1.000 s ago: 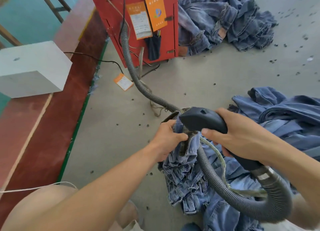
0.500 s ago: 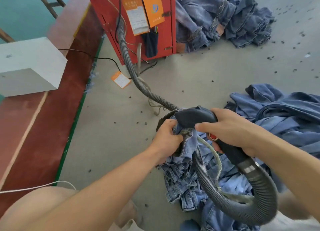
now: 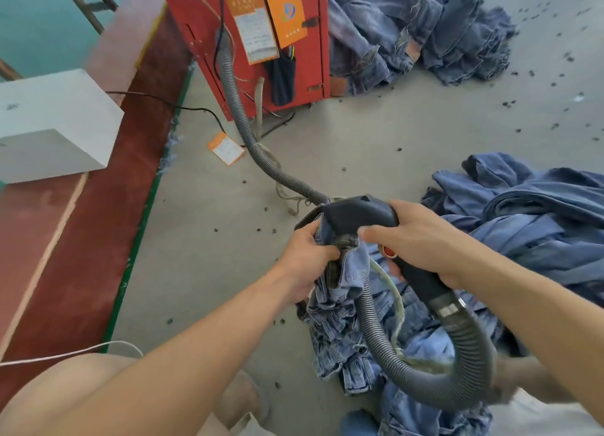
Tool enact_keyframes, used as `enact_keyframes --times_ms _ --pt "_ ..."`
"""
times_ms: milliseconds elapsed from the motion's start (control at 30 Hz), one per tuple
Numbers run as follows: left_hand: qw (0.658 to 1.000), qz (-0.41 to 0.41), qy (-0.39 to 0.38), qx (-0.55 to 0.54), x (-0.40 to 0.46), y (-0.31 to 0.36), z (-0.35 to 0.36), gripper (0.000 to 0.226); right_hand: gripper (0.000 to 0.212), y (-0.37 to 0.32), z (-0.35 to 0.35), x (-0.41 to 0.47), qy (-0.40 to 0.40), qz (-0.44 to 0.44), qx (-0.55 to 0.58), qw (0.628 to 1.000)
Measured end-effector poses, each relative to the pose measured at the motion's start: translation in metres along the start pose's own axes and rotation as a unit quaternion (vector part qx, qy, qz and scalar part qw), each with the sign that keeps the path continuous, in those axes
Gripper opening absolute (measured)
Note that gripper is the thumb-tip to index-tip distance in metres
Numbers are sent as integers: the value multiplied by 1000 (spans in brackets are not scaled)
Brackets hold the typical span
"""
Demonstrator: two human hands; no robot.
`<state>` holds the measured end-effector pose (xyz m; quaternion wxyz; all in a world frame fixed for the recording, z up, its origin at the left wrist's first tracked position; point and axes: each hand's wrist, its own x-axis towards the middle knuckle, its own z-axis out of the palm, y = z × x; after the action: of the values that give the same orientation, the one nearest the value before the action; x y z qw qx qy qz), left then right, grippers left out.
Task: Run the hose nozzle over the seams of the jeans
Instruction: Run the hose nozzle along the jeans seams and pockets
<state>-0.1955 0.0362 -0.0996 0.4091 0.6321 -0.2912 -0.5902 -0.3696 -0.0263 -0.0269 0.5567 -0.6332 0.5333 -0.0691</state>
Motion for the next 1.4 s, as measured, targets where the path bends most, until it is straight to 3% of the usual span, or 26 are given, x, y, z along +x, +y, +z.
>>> enact_keyframes --times_ms 133,333,533,633,733,800,900,1000,1133,1233,1300,1400 --pt "1000 -12 -20 2 -1 -2 0 47 27 -3 -11 17 41 45 132 989" --pt "999 6 -19 39 1 -1 -4 49 19 0 -11 -4 -41 13 32 999" --pt "992 38 -7 123 -3 -7 1 48 23 -6 -15 26 43 60 103 992" --pt "990 52 -12 130 -2 -4 -3 57 22 -1 -26 19 37 45 108 992" --pt "988 52 -10 148 0 -2 -7 60 12 -2 -23 0 -20 0 30 999" --pt "986 48 -3 160 2 -4 -7 49 11 -6 -14 -3 -34 -14 -46 998" --pt "984 47 -18 170 1 -10 -3 51 12 -9 -5 11 19 -11 -67 998" --pt "988 58 -30 139 -1 -9 -3 51 17 -4 -15 22 62 23 22 998" --pt "1000 -23 -17 10 5 -2 -12 48 16 8 -31 17 42 21 88 995" --pt "985 -118 54 -111 10 9 -17 19 18 14 -26 15 94 -25 70 993" --pt "983 -133 91 -86 12 11 -22 15 27 18 -15 13 136 -38 53 989" --pt "988 -147 23 -32 11 13 -27 19 37 24 1 10 146 -36 13 988"
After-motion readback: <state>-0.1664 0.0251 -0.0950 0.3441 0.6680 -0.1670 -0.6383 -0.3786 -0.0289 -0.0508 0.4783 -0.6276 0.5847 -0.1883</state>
